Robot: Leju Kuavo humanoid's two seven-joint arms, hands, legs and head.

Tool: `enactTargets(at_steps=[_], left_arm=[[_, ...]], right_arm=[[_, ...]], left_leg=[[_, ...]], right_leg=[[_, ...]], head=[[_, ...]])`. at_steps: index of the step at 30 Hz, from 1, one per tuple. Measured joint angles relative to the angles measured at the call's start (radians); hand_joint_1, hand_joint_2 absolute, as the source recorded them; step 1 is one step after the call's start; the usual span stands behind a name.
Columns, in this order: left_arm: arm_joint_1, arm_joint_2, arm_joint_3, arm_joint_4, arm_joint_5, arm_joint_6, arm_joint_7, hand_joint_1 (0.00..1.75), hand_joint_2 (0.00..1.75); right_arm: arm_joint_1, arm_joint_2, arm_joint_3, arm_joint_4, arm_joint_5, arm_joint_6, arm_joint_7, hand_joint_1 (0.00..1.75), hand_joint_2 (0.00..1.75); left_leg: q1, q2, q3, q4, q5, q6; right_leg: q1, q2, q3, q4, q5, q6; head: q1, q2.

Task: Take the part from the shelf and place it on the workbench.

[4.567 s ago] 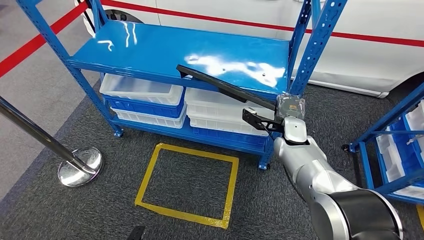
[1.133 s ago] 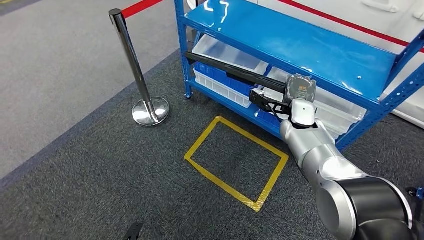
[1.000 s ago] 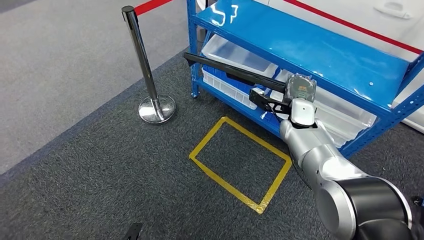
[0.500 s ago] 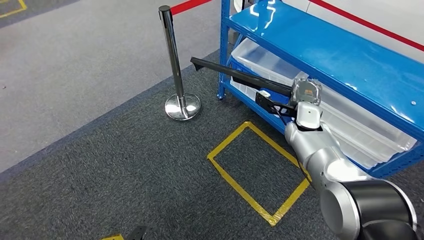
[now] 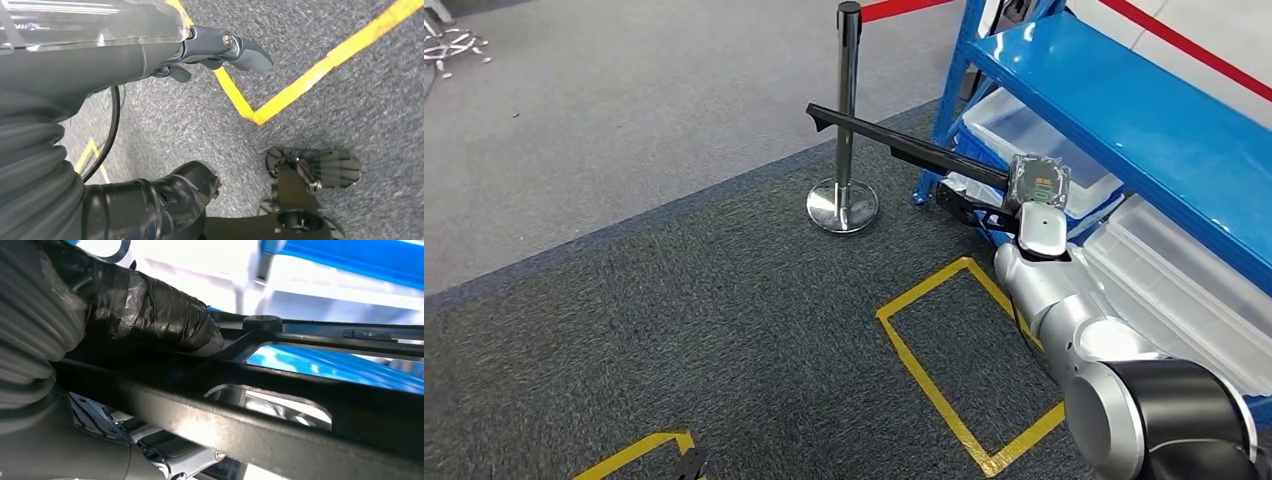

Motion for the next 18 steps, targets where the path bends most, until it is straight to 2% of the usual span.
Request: enactTargets(at_steps=[1, 2, 3, 4, 5, 6, 8, 9, 10, 12, 13, 14, 16, 17, 18], left_arm=[[-0.001, 0.000, 0.000, 0.000, 0.000, 0.000, -0.001, 0.00, 1.75], [-0.001, 0.000, 0.000, 0.000, 0.000, 0.000, -0.001, 0.00, 1.75], [-0.001, 0.000, 0.000, 0.000, 0.000, -0.001, -0.001, 0.00, 1.75], [0.000, 0.000, 0.000, 0.000, 0.000, -0.001, -0.001, 0.00, 1.75], [0.001, 0.000, 0.000, 0.000, 0.000, -0.001, -0.001, 0.00, 1.75], [0.001, 0.000, 0.000, 0.000, 0.000, -0.001, -0.001, 0.00, 1.75], [0.000, -0.001, 0.000, 0.000, 0.000, 0.000, -0.001, 0.00, 1.75], [-0.001, -0.002, 0.000, 0.000, 0.000, 0.000, 0.000, 0.00, 1.75], [-0.001, -0.002, 0.000, 0.000, -0.001, 0.000, 0.000, 0.00, 1.75], [0.001, -0.002, 0.000, 0.000, -0.001, 0.000, 0.000, 0.00, 1.75], [0.003, -0.002, 0.000, 0.000, -0.001, 0.000, 0.000, 0.00, 1.75], [0.004, -0.001, 0.000, 0.000, -0.001, 0.000, 0.000, 0.00, 1.75], [0.003, -0.001, 0.000, 0.000, -0.001, 0.001, 0.000, 0.00, 1.75], [0.002, -0.001, 0.000, 0.000, -0.001, 0.001, 0.000, 0.00, 1.75], [0.002, -0.001, 0.000, 0.000, -0.001, 0.001, 0.000, 0.00, 1.75]], right_arm=[[0.002, -0.003, -0.002, 0.000, 0.000, 0.000, -0.001, 1.75, 1.75], [0.005, -0.005, -0.004, 0.000, 0.000, -0.001, -0.002, 1.75, 1.75], [0.009, -0.007, -0.005, 0.001, 0.000, -0.001, -0.002, 1.75, 1.75], [0.011, -0.008, -0.006, 0.001, 0.000, -0.001, -0.002, 1.75, 1.75], [0.013, -0.008, -0.007, 0.001, 0.000, -0.001, -0.002, 1.75, 1.75], [0.013, -0.009, -0.007, 0.000, 0.000, -0.001, -0.002, 1.75, 1.75], [0.012, -0.010, -0.010, 0.000, 0.000, -0.001, -0.004, 1.75, 1.75], [0.012, -0.011, -0.011, 0.000, 0.000, -0.002, -0.006, 1.75, 1.75], [0.013, -0.012, -0.013, 0.000, 0.000, -0.002, -0.007, 1.75, 1.75], [0.013, -0.009, -0.015, 0.000, 0.000, -0.002, -0.007, 1.75, 1.75], [0.012, -0.008, -0.015, 0.000, 0.000, -0.002, -0.007, 1.75, 1.75], [0.012, -0.007, -0.015, 0.000, 0.000, -0.003, -0.007, 1.75, 1.75], [0.011, -0.007, -0.015, -0.001, 0.000, -0.003, -0.007, 1.75, 1.75], [0.011, -0.007, -0.016, -0.001, 0.000, -0.003, -0.007, 1.75, 1.75], [0.011, -0.007, -0.016, -0.001, 0.000, -0.003, -0.007, 1.75, 1.75]], left_leg=[[-0.001, -0.012, -0.001, -0.001, 0.001, 0.004], [-0.002, -0.024, -0.001, 0.000, 0.002, 0.006], [-0.003, -0.037, -0.001, 0.000, 0.002, 0.007], [-0.003, -0.051, -0.001, 0.002, 0.002, 0.007], [-0.003, -0.066, -0.001, 0.004, 0.001, 0.006], [-0.003, -0.080, -0.001, 0.007, 0.001, 0.005], [-0.003, -0.103, -0.006, 0.014, -0.001, 0.000], [-0.002, -0.113, -0.012, 0.017, 0.001, -0.005], [-0.001, -0.124, -0.017, 0.017, 0.003, -0.011], [0.001, -0.142, -0.024, 0.014, 0.008, -0.023], [-0.002, -0.129, -0.028, 0.021, 0.003, -0.028], [-0.005, -0.103, -0.040, 0.044, -0.012, -0.032], [-0.005, -0.036, -0.088, 0.151, -0.066, -0.040], [-0.002, -0.019, -0.121, 0.220, -0.094, -0.044], [0.002, -0.012, -0.147, 0.273, -0.111, -0.047]], right_leg=[[0.000, 0.027, -0.033, 0.069, -0.033, 0.000], [0.001, 0.040, -0.066, 0.138, -0.061, 0.001], [0.002, 0.044, -0.091, 0.185, -0.071, 0.001], [0.002, 0.046, -0.099, 0.194, -0.060, -0.001], [0.002, 0.048, -0.088, 0.163, -0.030, -0.003], [0.001, 0.057, -0.062, 0.099, 0.012, -0.006], [-0.004, 0.098, -0.008, -0.027, 0.064, -0.011], [-0.005, 0.115, 0.007, -0.061, 0.073, -0.012], [-0.004, 0.122, 0.012, -0.072, 0.069, -0.013], [-0.004, 0.102, 0.017, -0.079, 0.073, -0.017], [-0.007, 0.089, 0.021, -0.084, 0.074, -0.023], [-0.009, 0.076, 0.025, -0.089, 0.077, -0.030], [-0.007, 0.050, 0.029, -0.093, 0.077, -0.041], [-0.005, 0.038, 0.030, -0.093, 0.077, -0.043], [-0.003, 0.025, 0.030, -0.093, 0.076, -0.044]], head=[[0.000, 0.000], [0.001, 0.000], [0.001, 0.000], [0.001, 0.000], [0.001, 0.000], [0.001, 0.000], [0.000, 0.000], [0.000, 0.000], [0.000, 0.000], [0.000, 0.000], [-0.001, 0.000], [-0.003, 0.000], [-0.008, 0.000], [-0.009, 0.000], [-0.009, 0.000]])
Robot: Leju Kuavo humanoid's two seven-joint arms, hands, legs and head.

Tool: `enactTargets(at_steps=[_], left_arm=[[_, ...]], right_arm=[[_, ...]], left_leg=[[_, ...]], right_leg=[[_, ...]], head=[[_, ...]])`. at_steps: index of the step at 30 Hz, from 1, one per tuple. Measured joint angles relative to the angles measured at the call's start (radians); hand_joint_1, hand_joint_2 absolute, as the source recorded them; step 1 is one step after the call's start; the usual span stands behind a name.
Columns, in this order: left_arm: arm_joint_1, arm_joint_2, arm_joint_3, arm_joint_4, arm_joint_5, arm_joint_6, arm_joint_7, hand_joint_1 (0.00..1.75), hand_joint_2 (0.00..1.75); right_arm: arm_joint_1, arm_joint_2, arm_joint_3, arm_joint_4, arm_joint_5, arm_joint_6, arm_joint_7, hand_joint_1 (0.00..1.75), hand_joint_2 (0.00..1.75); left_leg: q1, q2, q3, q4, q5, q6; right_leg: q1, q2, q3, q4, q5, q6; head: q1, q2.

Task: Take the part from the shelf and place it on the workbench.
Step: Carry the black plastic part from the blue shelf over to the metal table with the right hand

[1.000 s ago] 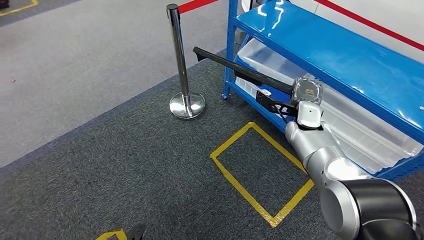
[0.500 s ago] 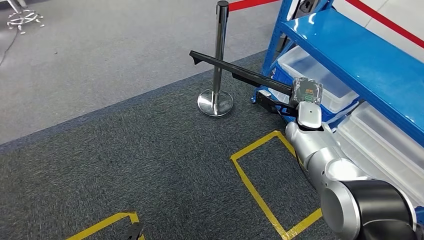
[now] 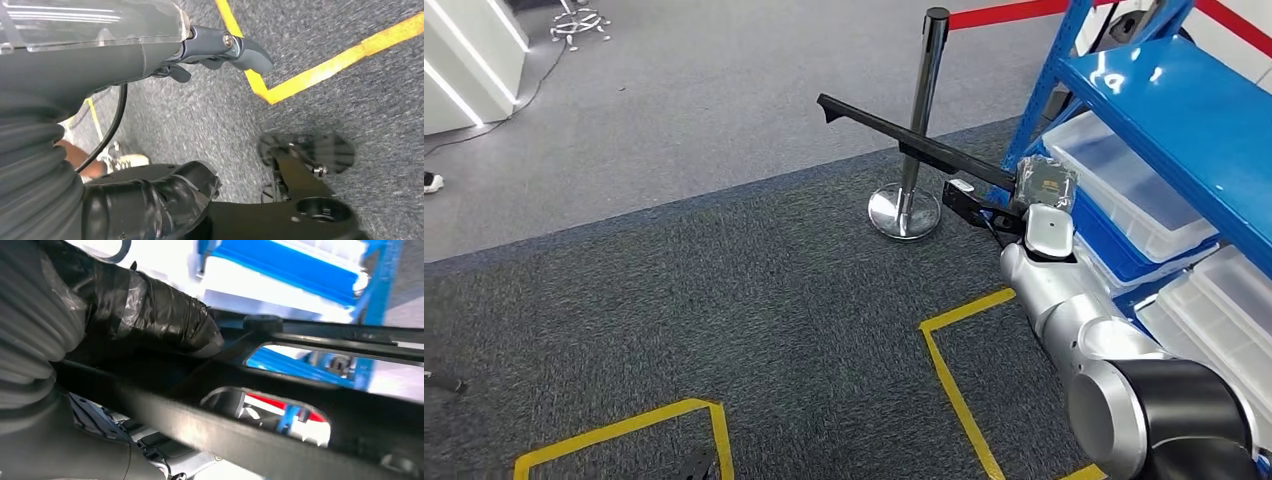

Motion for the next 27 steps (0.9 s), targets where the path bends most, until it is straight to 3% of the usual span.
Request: enactTargets(at_steps=[1, 2, 3, 5, 7, 9, 10, 12, 14, 16, 17, 18, 19, 21, 23, 25, 27], left_arm=[[0.000, 0.000, 0.000, 0.000, 0.000, 0.000, 0.000, 0.00, 1.75], [0.001, 0.000, 0.000, 0.000, 0.000, 0.000, 0.000, 0.00, 1.75], [0.001, 0.000, 0.000, 0.000, 0.000, 0.000, 0.000, 0.00, 1.75], [-0.001, 0.000, 0.000, 0.000, 0.000, 0.000, 0.000, 0.00, 1.75], [-0.003, 0.000, 0.000, 0.000, 0.000, 0.000, 0.000, 0.00, 1.75], [-0.003, 0.000, 0.000, 0.000, 0.000, 0.000, 0.000, 0.00, 1.75], [-0.001, 0.000, 0.000, 0.000, 0.000, -0.001, 0.000, 0.00, 1.75], [-0.001, 0.001, 0.000, 0.000, 0.001, -0.003, 0.000, 0.00, 1.75], [-0.003, 0.000, 0.000, 0.000, 0.001, -0.005, -0.001, 0.00, 1.75], [-0.003, -0.001, 0.000, 0.000, 0.001, -0.006, -0.001, 0.00, 1.75], [-0.002, -0.001, 0.000, 0.000, 0.001, -0.007, -0.001, 0.00, 1.75], [-0.001, -0.002, 0.000, 0.000, 0.001, -0.007, -0.001, 0.00, 1.75], [0.000, -0.002, 0.000, 0.000, 0.001, -0.007, -0.001, 0.00, 1.75], [-0.002, -0.002, 0.000, 0.000, 0.001, -0.007, -0.001, 0.00, 1.75], [-0.003, -0.003, 0.000, 0.000, 0.001, -0.007, -0.001, 0.00, 1.75], [0.000, -0.003, 0.000, 0.000, 0.001, -0.008, -0.001, 0.00, 1.75], [0.002, -0.004, 0.000, 0.000, 0.001, -0.009, -0.001, 0.00, 1.75]], right_arm=[[0.000, 0.000, 0.000, 0.000, 0.000, 0.000, 0.000, 1.75, 1.75], [0.000, 0.000, -0.001, 0.000, 0.000, 0.000, 0.000, 1.75, 1.75], [0.000, 0.000, -0.001, 0.000, 0.000, 0.000, 0.000, 1.75, 1.75], [-0.001, 0.000, -0.002, 0.000, 0.000, 0.000, 0.000, 1.75, 1.75], [-0.002, 0.000, -0.003, 0.000, 0.000, 0.000, -0.001, 1.75, 1.75], [-0.003, 0.002, -0.004, 0.000, 0.000, 0.000, -0.001, 1.75, 1.75], [-0.002, 0.002, -0.004, 0.000, 0.000, 0.000, -0.001, 1.75, 1.75], [-0.001, 0.001, -0.005, 0.000, 0.000, -0.001, -0.001, 1.75, 1.75], [0.003, -0.001, -0.005, 0.000, 0.000, -0.001, -0.001, 1.75, 1.75], [0.012, -0.002, -0.006, 0.001, 0.000, -0.001, -0.001, 1.75, 1.75], [0.016, -0.002, -0.006, 0.001, 0.000, -0.001, -0.001, 1.75, 1.75], [0.020, -0.002, -0.006, 0.002, 0.000, -0.001, -0.001, 1.75, 1.75], [0.021, -0.002, -0.006, 0.001, 0.000, -0.001, 0.000, 1.75, 1.75], [0.020, -0.003, -0.006, 0.002, 0.000, -0.002, -0.001, 1.75, 1.75], [0.020, -0.003, -0.007, 0.002, 0.000, -0.003, -0.001, 1.75, 1.75], [0.020, 0.000, -0.007, 0.001, 0.000, -0.004, -0.001, 1.75, 1.75], [0.019, 0.003, -0.007, 0.001, 0.000, -0.004, 0.000, 1.75, 1.75]], left_leg=[[0.002, 0.003, -0.011, 0.021, 0.000, -0.003], [0.004, 0.006, 0.001, 0.001, 0.019, -0.004], [0.005, 0.014, 0.033, -0.058, 0.051, -0.004], [-0.003, 0.058, 0.107, -0.198, 0.097, 0.003], [-0.013, 0.083, 0.135, -0.258, 0.104, 0.016], [-0.017, 0.060, 0.134, -0.262, 0.106, 0.028], [-0.016, 0.049, 0.137, -0.266, 0.108, 0.034], [-0.012, 0.026, 0.142, -0.274, 0.112, 0.046], [-0.010, 0.004, 0.142, -0.275, 0.115, 0.053], [-0.011, -0.022, 0.141, -0.274, 0.115, 0.056], [-0.011, -0.036, 0.141, -0.272, 0.115, 0.056], [-0.011, -0.051, 0.141, -0.269, 0.114, 0.056], [-0.010, -0.065, 0.141, -0.266, 0.113, 0.054], [-0.010, -0.088, 0.134, -0.257, 0.112, 0.047], [-0.007, -0.108, 0.124, -0.253, 0.116, 0.035], [-0.003, -0.122, 0.117, -0.257, 0.121, 0.023], [-0.006, -0.079, 0.101, -0.225, 0.099, 0.013]], right_leg=[[0.001, -0.013, 0.001, 0.000, -0.001, 0.000], [0.001, -0.025, 0.002, 0.001, -0.003, 0.001], [0.001, -0.037, 0.005, 0.001, -0.005, 0.004], [0.005, -0.059, 0.009, 0.003, -0.011, 0.011], [0.013, -0.078, 0.011, 0.003, -0.015, 0.020], [0.015, -0.099, 0.015, 0.001, -0.019, 0.029], [0.012, -0.098, 0.016, 0.005, -0.026, 0.035], [0.006, -0.055, -0.003, 0.055, -0.062, 0.042], [0.005, 0.001, -0.063, 0.179, -0.123, 0.042], [0.006, 0.018, -0.119, 0.283, -0.152, 0.042], [0.006, 0.020, -0.124, 0.287, -0.139, 0.041], [0.005, 0.022, -0.111, 0.251, -0.108, 0.039], [0.002, 0.032, -0.084, 0.185, -0.067, 0.039], [-0.004, 0.076, -0.031, 0.064, -0.018, 0.038], [-0.003, 0.100, -0.015, 0.028, -0.017, 0.036], [-0.001, 0.079, -0.011, 0.020, -0.012, 0.026], [-0.003, 0.055, -0.004, 0.010, -0.007, 0.011]], head=[[0.000, 0.000], [0.000, 0.000], [0.000, 0.000], [0.000, 0.000], [0.001, 0.000], [0.001, 0.000], [0.002, 0.000], [0.002, 0.000], [0.003, 0.000], [0.004, 0.000], [0.004, 0.000], [0.004, 0.000], [0.004, 0.000], [0.003, 0.000], [0.003, 0.000], [0.003, 0.000], [0.001, 0.000]])
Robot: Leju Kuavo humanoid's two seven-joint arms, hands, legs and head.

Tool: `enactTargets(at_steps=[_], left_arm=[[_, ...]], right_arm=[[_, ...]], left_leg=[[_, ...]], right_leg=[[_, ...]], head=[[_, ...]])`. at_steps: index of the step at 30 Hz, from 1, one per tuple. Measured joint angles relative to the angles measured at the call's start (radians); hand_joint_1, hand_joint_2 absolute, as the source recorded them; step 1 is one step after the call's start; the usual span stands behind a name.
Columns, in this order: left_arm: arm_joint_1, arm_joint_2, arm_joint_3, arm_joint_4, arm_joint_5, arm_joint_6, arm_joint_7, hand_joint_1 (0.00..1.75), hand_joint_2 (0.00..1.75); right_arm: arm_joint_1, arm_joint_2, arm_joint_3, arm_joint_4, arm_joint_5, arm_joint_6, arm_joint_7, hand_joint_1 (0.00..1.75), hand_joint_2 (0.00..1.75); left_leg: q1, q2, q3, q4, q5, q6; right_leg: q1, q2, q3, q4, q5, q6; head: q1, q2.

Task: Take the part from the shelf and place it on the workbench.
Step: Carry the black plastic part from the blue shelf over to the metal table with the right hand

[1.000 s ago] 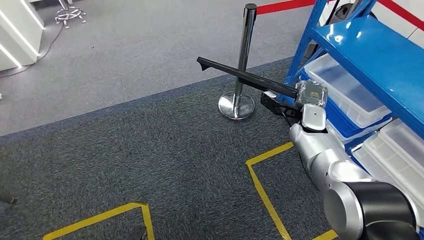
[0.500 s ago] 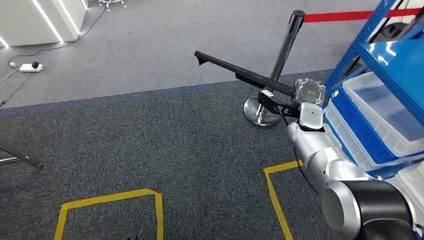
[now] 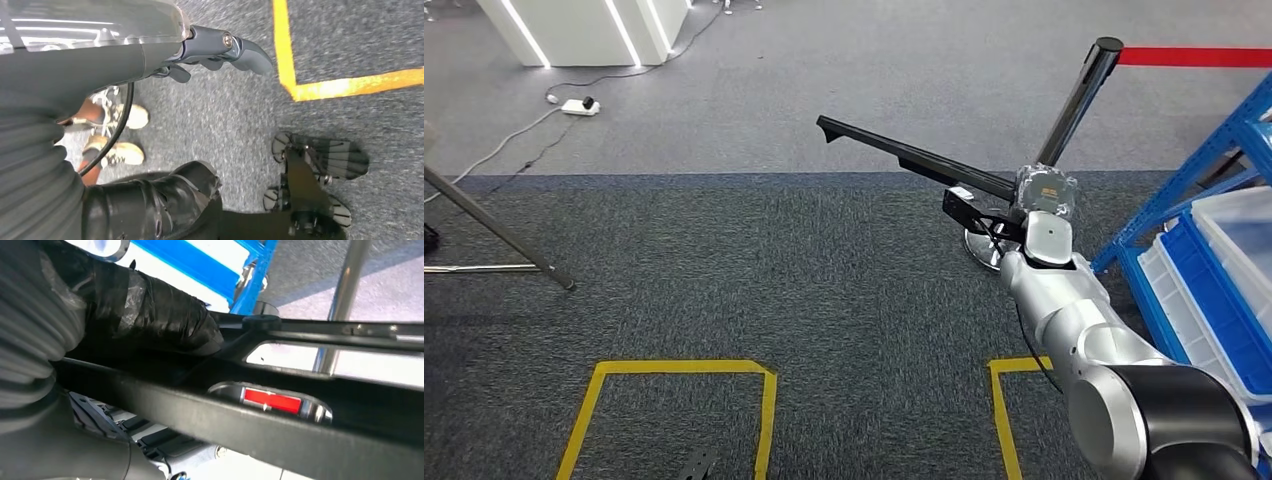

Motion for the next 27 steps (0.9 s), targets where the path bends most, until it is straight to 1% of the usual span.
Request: enactTargets(at_steps=[1, 2, 3, 4, 5, 6, 7, 8, 9, 10, 11, 12, 13, 14, 15, 16, 17, 18, 19, 20, 21, 22, 23, 24, 25, 26, 27], left_arm=[[0.000, 0.000, 0.000, 0.000, 0.000, 0.000, 0.000, 0.00, 1.75], [-0.002, 0.000, 0.000, 0.000, 0.000, 0.001, -0.001, 0.00, 1.75], [-0.003, 0.000, 0.000, 0.000, 0.000, 0.002, -0.002, 0.00, 1.75], [-0.003, 0.000, 0.000, 0.000, 0.000, 0.004, -0.002, 0.00, 1.75], [-0.002, 0.000, 0.000, 0.000, 0.000, 0.005, -0.002, 0.00, 1.75], [-0.002, 0.000, 0.000, 0.000, 0.000, 0.005, -0.002, 0.00, 1.75], [-0.002, 0.000, 0.000, 0.000, 0.000, 0.004, -0.003, 0.00, 1.75], [-0.002, 0.000, 0.000, 0.000, 0.000, 0.003, -0.003, 0.00, 1.75], [-0.003, 0.000, 0.000, 0.000, 0.000, 0.002, -0.005, 0.00, 1.75], [-0.005, 0.000, 0.000, 0.000, 0.000, 0.000, -0.007, 0.00, 1.75], [-0.006, 0.000, 0.000, 0.000, 0.000, -0.002, -0.009, 0.00, 1.75], [-0.006, 0.000, 0.000, 0.000, 0.000, -0.003, -0.010, 0.00, 1.75], [-0.006, 0.000, 0.000, 0.000, 0.000, -0.004, -0.012, 0.00, 1.75], [-0.005, 0.000, 0.000, 0.000, -0.001, -0.005, -0.013, 0.00, 1.75], [-0.005, 0.000, 0.000, 0.000, -0.001, -0.005, -0.014, 0.00, 1.75], [-0.006, 0.000, 0.000, 0.000, -0.002, -0.006, -0.014, 0.00, 1.75], [-0.008, -0.001, -0.001, 0.000, -0.002, -0.007, -0.015, 0.00, 1.75], [-0.009, -0.001, -0.001, 0.000, -0.002, -0.007, -0.015, 0.00, 1.75], [-0.010, -0.001, -0.001, 0.000, -0.002, -0.007, -0.015, 0.00, 1.75], [-0.010, -0.002, -0.001, 0.000, -0.002, -0.007, -0.015, 0.00, 1.75], [-0.009, -0.002, -0.001, 0.000, -0.002, -0.006, -0.014, 0.00, 1.75], [-0.008, -0.002, -0.001, 0.000, -0.002, -0.004, -0.013, 0.00, 1.75], [-0.007, -0.002, -0.001, 0.000, -0.002, -0.001, -0.011, 0.00, 1.75], [-0.008, -0.002, -0.001, 0.000, -0.002, 0.003, -0.009, 0.00, 1.75], [-0.008, -0.002, -0.001, 0.000, -0.002, 0.007, -0.006, 0.00, 1.75], [-0.007, -0.002, -0.001, 0.000, -0.002, 0.009, -0.003, 0.00, 1.75], [-0.006, -0.002, -0.001, 0.000, -0.002, 0.010, -0.001, 0.00, 1.75]], right_arm=[[0.000, 0.000, 0.000, 0.000, 0.000, 0.000, 0.000, 1.75, 1.75], [0.000, 0.000, -0.001, 0.000, 0.000, -0.001, 0.000, 1.75, 1.75], [0.001, 0.000, -0.002, 0.000, 0.000, -0.001, -0.001, 1.75, 1.75], [0.001, -0.001, -0.003, 0.000, 0.000, -0.001, -0.001, 1.75, 1.75], [0.002, -0.001, -0.004, 0.000, 0.000, -0.001, -0.001, 1.75, 1.75], [0.003, -0.001, -0.005, 0.000, 0.000, -0.001, -0.001, 1.75, 1.75], [0.003, 0.000, -0.005, 0.000, 0.000, -0.001, -0.002, 1.75, 1.75], [0.003, -0.001, -0.006, 0.000, 0.000, -0.001, -0.002, 1.75, 1.75], [0.002, -0.001, -0.006, 0.000, 0.000, -0.001, -0.003, 1.75, 1.75], [0.002, -0.001, -0.007, 0.000, 0.000, -0.001, -0.004, 1.75, 1.75], [0.002, -0.001, -0.007, 0.000, 0.000, -0.001, -0.004, 1.75, 1.75], [0.002, 0.000, -0.007, 0.000, 0.000, -0.001, -0.004, 1.75, 1.75], [0.002, 0.001, -0.007, -0.001, 0.000, -0.001, -0.004, 1.75, 1.75], [0.002, 0.002, -0.008, -0.001, 0.000, -0.001, -0.003, 1.75, 1.75], [0.002, 0.001, -0.008, -0.001, 0.000, -0.002, -0.003, 1.75, 1.75], [0.002, -0.001, -0.009, -0.001, 0.000, -0.002, -0.004, 1.75, 1.75], [0.003, -0.003, -0.009, 0.000, 0.000, -0.002, -0.005, 1.75, 1.75], [0.005, -0.004, -0.011, 0.000, 0.000, -0.003, -0.006, 1.75, 1.75], [0.008, -0.004, -0.012, 0.000, 0.000, -0.003, -0.007, 1.75, 1.75], [0.012, -0.005, -0.013, 0.001, 0.000, -0.003, -0.007, 1.75, 1.75], [0.014, -0.005, -0.014, 0.001, 0.000, -0.004, -0.007, 1.75, 1.75], [0.015, -0.005, -0.014, 0.001, 0.000, -0.004, -0.006, 1.75, 1.75], [0.016, -0.006, -0.014, 0.001, 0.000, -0.005, -0.006, 1.75, 1.75], [0.016, -0.007, -0.014, 0.001, 0.000, -0.007, -0.006, 1.75, 1.75], [0.016, -0.008, -0.015, 0.001, 0.000, -0.010, -0.007, 1.75, 1.75], [0.016, -0.008, -0.015, 0.001, 0.000, -0.012, -0.007, 1.75, 1.75], [0.016, -0.008, -0.015, 0.001, 0.000, -0.014, -0.007, 1.75, 1.75]], left_leg=[[0.000, 0.034, -0.020, 0.045, -0.026, -0.004], [0.001, 0.062, -0.048, 0.107, -0.057, -0.008], [0.003, 0.075, -0.080, 0.174, -0.086, -0.012], [0.005, 0.080, -0.103, 0.224, -0.103, -0.014], [0.006, 0.082, -0.111, 0.241, -0.101, -0.015], [0.006, 0.085, -0.096, 0.216, -0.081, -0.015], [0.006, 0.092, -0.064, 0.159, -0.051, -0.013], [0.002, 0.113, -0.025, 0.086, -0.024, -0.009], [-0.004, 0.133, 0.008, 0.023, -0.006, -0.002], [-0.011, 0.149, 0.028, -0.015, 0.000, 0.005], [-0.017, 0.156, 0.035, -0.034, -0.001, 0.011], [-0.021, 0.147, 0.036, -0.037, 0.000, 0.017], [-0.019, 0.134, 0.037, -0.042, 0.002, 0.023], [-0.018, 0.122, 0.041, -0.048, 0.004, 0.029], [-0.015, 0.111, 0.045, -0.054, 0.007, 0.035], [-0.012, 0.101, 0.049, -0.059, 0.009, 0.041], [-0.012, 0.092, 0.050, -0.060, 0.009, 0.045], [-0.012, 0.082, 0.051, -0.059, 0.008, 0.048], [-0.012, 0.070, 0.051, -0.057, 0.007, 0.050], [-0.012, 0.057, 0.051, -0.055, 0.006, 0.051], [-0.011, 0.044, 0.051, -0.051, 0.004, 0.050], [-0.010, 0.031, 0.052, -0.046, 0.001, 0.048], [-0.008, 0.019, 0.051, -0.040, -0.003, 0.045], [-0.009, 0.008, 0.048, -0.033, -0.007, 0.040], [-0.008, -0.001, 0.044, -0.028, -0.009, 0.035], [-0.006, -0.010, 0.039, -0.025, -0.010, 0.030], [-0.005, -0.018, 0.036, -0.024, -0.009, 0.025]], right_leg=[[0.000, -0.012, 0.002, -0.004, 0.002, -0.006], [0.003, -0.023, 0.003, -0.005, 0.002, -0.010], [0.005, -0.036, 0.003, -0.005, 0.001, -0.012], [0.007, -0.049, 0.004, -0.005, 0.000, -0.013], [0.008, -0.062, 0.004, -0.005, -0.001, -0.014], [0.009, -0.075, 0.006, -0.004, -0.003, -0.013], [0.010, -0.087, 0.008, -0.004, -0.005, -0.012], [0.011, -0.098, 0.011, -0.004, -0.008, -0.009], [0.014, -0.109, 0.013, -0.004, -0.011, -0.006], [0.017, -0.118, 0.014, -0.004, -0.014, -0.002], [0.019, -0.129, 0.015, -0.005, -0.016, 0.003], [0.021, -0.139, 0.016, -0.006, -0.017, 0.007], [0.020, -0.147, 0.017, -0.007, -0.021, 0.013], [0.017, -0.139, 0.017, -0.002, -0.028, 0.018], [0.014, -0.119, 0.009, 0.018, -0.042, 0.022], [0.012, -0.091, -0.011, 0.060, -0.066, 0.025], [0.010, -0.062, -0.041, 0.121, -0.094, 0.027], [0.010, -0.045, -0.077, 0.189, -0.121, 0.028], [0.010, -0.038, -0.111, 0.246, -0.136, 0.030], [0.009, -0.036, -0.131, 0.274, -0.132, 0.031], [0.008, -0.034, -0.133, 0.263, -0.110, 0.032], [0.007, -0.031, -0.119, 0.218, -0.072, 0.032], [0.004, -0.018, -0.094, 0.150, -0.034, 0.032], [0.002, 0.000, -0.068, 0.090, -0.006, 0.032], [0.000, 0.016, -0.048, 0.047, 0.009, 0.031], [0.001, 0.028, -0.038, 0.024, 0.011, 0.029], [0.004, 0.027, -0.034, 0.020, 0.008, 0.026]], head=[[-0.001, 0.000], [-0.003, 0.000], [-0.003, 0.000], [-0.003, 0.000], [-0.003, 0.000], [-0.004, 0.000], [-0.003, 0.000], [-0.003, 0.000], [-0.003, 0.000], [-0.003, 0.000], [-0.003, 0.000], [-0.003, 0.000], [-0.003, 0.000], [-0.002, 0.000], [-0.002, 0.000], [-0.001, 0.000], [-0.001, 0.000], [-0.001, 0.000], [-0.001, 0.000], [-0.001, 0.000], [-0.001, 0.000], [-0.001, 0.000], [-0.001, 0.000], [-0.001, 0.000], [0.000, 0.000], [0.000, 0.000], [-0.001, 0.000]])
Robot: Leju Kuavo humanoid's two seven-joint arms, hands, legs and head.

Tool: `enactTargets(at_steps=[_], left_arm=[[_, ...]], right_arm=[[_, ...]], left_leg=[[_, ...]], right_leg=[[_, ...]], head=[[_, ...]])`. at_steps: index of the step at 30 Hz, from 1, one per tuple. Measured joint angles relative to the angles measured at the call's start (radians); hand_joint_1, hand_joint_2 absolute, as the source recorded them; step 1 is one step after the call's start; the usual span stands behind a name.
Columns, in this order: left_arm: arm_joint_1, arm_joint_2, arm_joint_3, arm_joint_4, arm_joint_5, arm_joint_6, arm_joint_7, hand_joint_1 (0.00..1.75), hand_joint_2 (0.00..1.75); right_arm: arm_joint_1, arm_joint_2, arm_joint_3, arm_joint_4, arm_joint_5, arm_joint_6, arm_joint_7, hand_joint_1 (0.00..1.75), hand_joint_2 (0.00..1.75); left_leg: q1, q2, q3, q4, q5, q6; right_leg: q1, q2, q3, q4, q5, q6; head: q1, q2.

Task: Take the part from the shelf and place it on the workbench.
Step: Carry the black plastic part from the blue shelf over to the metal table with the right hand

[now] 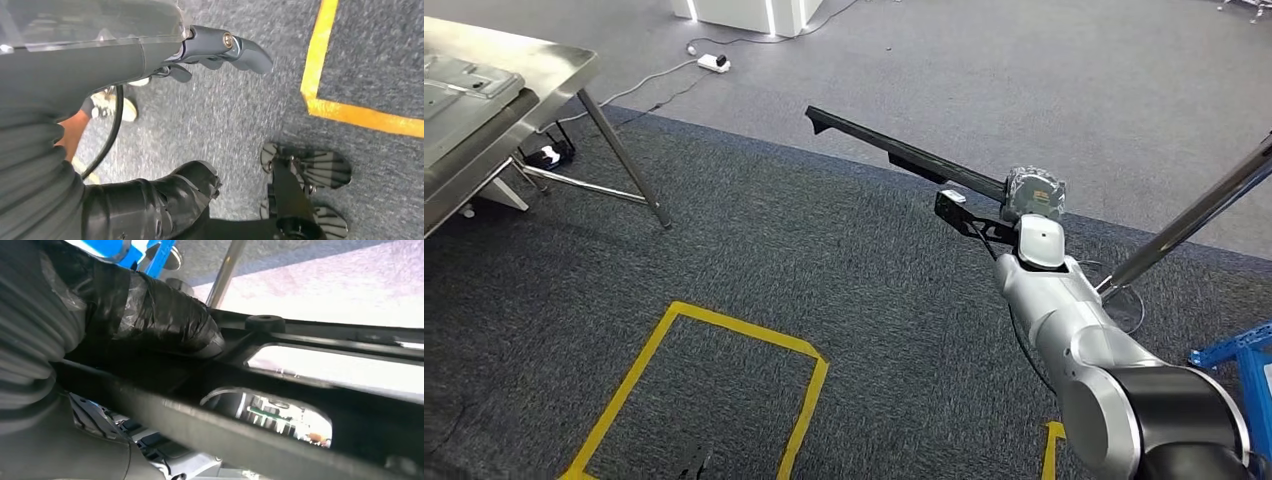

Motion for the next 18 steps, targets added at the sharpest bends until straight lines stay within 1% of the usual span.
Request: enactTargets(at_steps=[1, 2, 3, 4, 5, 6, 7, 8, 9, 10, 11, 12, 13, 14, 15, 17, 18], left_arm=[[0.002, 0.000, 0.000, 0.000, 0.000, 0.000, 0.002, 0.00, 1.75], [0.005, 0.001, 0.000, 0.000, 0.001, 0.000, 0.004, 0.00, 1.75], [0.008, 0.001, 0.000, 0.000, 0.001, 0.001, 0.005, 0.00, 1.75], [0.009, 0.001, 0.000, 0.000, 0.001, 0.001, 0.006, 0.00, 1.75], [0.009, 0.001, 0.000, 0.000, 0.001, 0.001, 0.006, 0.00, 1.75], [0.008, 0.001, 0.000, 0.000, 0.001, 0.001, 0.006, 0.00, 1.75], [0.008, 0.001, 0.000, 0.000, 0.001, 0.001, 0.006, 0.00, 1.75], [0.008, 0.001, 0.000, 0.000, 0.001, 0.000, 0.006, 0.00, 1.75], [0.009, 0.001, 0.000, 0.000, 0.001, 0.001, 0.006, 0.00, 1.75], [0.009, 0.001, 0.000, 0.000, 0.001, 0.001, 0.006, 0.00, 1.75], [0.009, 0.001, 0.000, 0.000, 0.001, 0.001, 0.006, 0.00, 1.75], [0.009, 0.001, 0.000, 0.000, 0.001, 0.001, 0.006, 0.00, 1.75], [0.007, 0.001, 0.000, 0.000, 0.001, 0.001, 0.006, 0.00, 1.75], [0.007, 0.001, 0.000, 0.000, 0.001, 0.001, 0.006, 0.00, 1.75], [0.006, 0.001, 0.000, 0.000, 0.001, 0.001, 0.006, 0.00, 1.75], [0.007, 0.002, 0.000, 0.000, 0.001, 0.001, 0.006, 0.00, 1.75], [0.007, 0.002, 0.000, 0.000, 0.001, 0.001, 0.006, 0.00, 1.75]], right_arm=[[0.000, 0.001, 0.000, 0.000, 0.000, -0.001, 0.000, 1.75, 1.75], [0.000, 0.003, 0.000, -0.001, 0.000, -0.001, 0.001, 1.75, 1.75], [0.000, 0.004, -0.001, -0.001, 0.000, -0.001, 0.001, 1.75, 1.75], [-0.001, 0.004, -0.001, -0.001, 0.000, -0.001, 0.001, 1.75, 1.75], [-0.001, 0.004, -0.001, -0.001, 0.000, -0.001, 0.001, 1.75, 1.75], [-0.001, 0.004, -0.001, -0.001, 0.000, -0.001, 0.001, 1.75, 1.75], [-0.001, 0.004, -0.002, -0.001, 0.000, -0.001, 0.001, 1.75, 1.75], [-0.001, 0.004, -0.002, -0.001, 0.000, -0.001, 0.001, 1.75, 1.75], [-0.001, 0.004, -0.002, -0.001, 0.000, -0.001, 0.000, 1.75, 1.75], [-0.001, 0.004, -0.002, -0.001, 0.000, -0.001, 0.000, 1.75, 1.75], [-0.001, 0.004, -0.002, -0.001, 0.000, -0.001, 0.000, 1.75, 1.75], [-0.001, 0.004, -0.002, -0.001, 0.000, -0.001, 0.000, 1.75, 1.75], [-0.002, 0.004, -0.002, -0.002, 0.000, -0.001, 0.000, 1.75, 1.75], [-0.002, 0.004, -0.002, -0.002, 0.000, -0.001, 0.000, 1.75, 1.75], [-0.002, 0.004, -0.002, -0.002, 0.000, -0.001, 0.000, 1.75, 1.75], [-0.002, 0.005, -0.002, -0.002, 0.000, -0.001, 0.000, 1.75, 1.75], [-0.002, 0.005, -0.003, -0.002, 0.000, -0.001, 0.000, 1.75, 1.75]], left_leg=[[0.001, -0.009, -0.001, -0.002, 0.002, -0.006], [0.002, -0.005, -0.003, 0.000, 0.000, -0.011], [0.000, 0.013, -0.008, 0.012, -0.009, -0.016], [0.000, 0.038, -0.022, 0.043, -0.028, -0.021], [0.001, 0.067, -0.046, 0.095, -0.056, -0.025], [0.003, 0.086, -0.078, 0.162, -0.087, -0.030], [0.006, 0.095, -0.109, 0.225, -0.111, -0.033], [0.009, 0.098, -0.129, 0.264, -0.119, -0.036], [0.011, 0.100, -0.133, 0.268, -0.110, -0.038], [0.012, 0.104, -0.113, 0.229, -0.084, -0.038], [0.011, 0.116, -0.077, 0.159, -0.049, -0.037], [0.007, 0.134, -0.039, 0.088, -0.023, -0.035], [0.003, 0.147, -0.010, 0.032, -0.005, -0.030], [-0.001, 0.156, 0.007, -0.001, 0.001, -0.025], [-0.006, 0.153, 0.009, -0.009, -0.002, -0.020], [-0.005, 0.133, 0.011, -0.016, 0.002, -0.007], [-0.004, 0.124, 0.015, -0.021, 0.004, 0.000]], right_leg=[[0.000, -0.009, 0.003, -0.004, 0.000, -0.005], [-0.001, -0.018, 0.007, -0.010, 0.002, -0.011], [-0.002, -0.027, 0.012, -0.016, 0.004, -0.019], [-0.003, -0.037, 0.018, -0.023, 0.006, -0.025], [-0.002, -0.047, 0.022, -0.026, 0.006, -0.030], [0.000, -0.057, 0.024, -0.028, 0.005, -0.034], [0.001, -0.068, 0.025, -0.028, 0.004, -0.036], [0.002, -0.078, 0.026, -0.027, 0.003, -0.036], [0.002, -0.088, 0.028, -0.027, 0.001, -0.036], [0.002, -0.097, 0.030, -0.027, -0.001, -0.034], [0.002, -0.106, 0.033, -0.027, -0.003, -0.030], [0.005, -0.115, 0.035, -0.026, -0.007, -0.026], [0.007, -0.123, 0.037, -0.025, -0.010, -0.022], [0.010, -0.131, 0.039, -0.025, -0.012, -0.017], [0.013, -0.139, 0.040, -0.026, -0.014, -0.012], [0.010, -0.152, 0.044, -0.027, -0.019, -0.001], [0.007, -0.144, 0.042, -0.018, -0.029, 0.004]], head=[[0.000, 0.000], [0.000, 0.000], [-0.001, 0.000], [-0.001, 0.000], [-0.002, 0.000], [-0.003, 0.000], [-0.003, 0.000], [-0.003, 0.000], [-0.003, 0.000], [-0.003, 0.000], [-0.003, 0.000], [-0.003, 0.000], [-0.003, 0.000], [-0.002, 0.000], [-0.002, 0.000], [-0.002, 0.000], [-0.002, 0.000]])
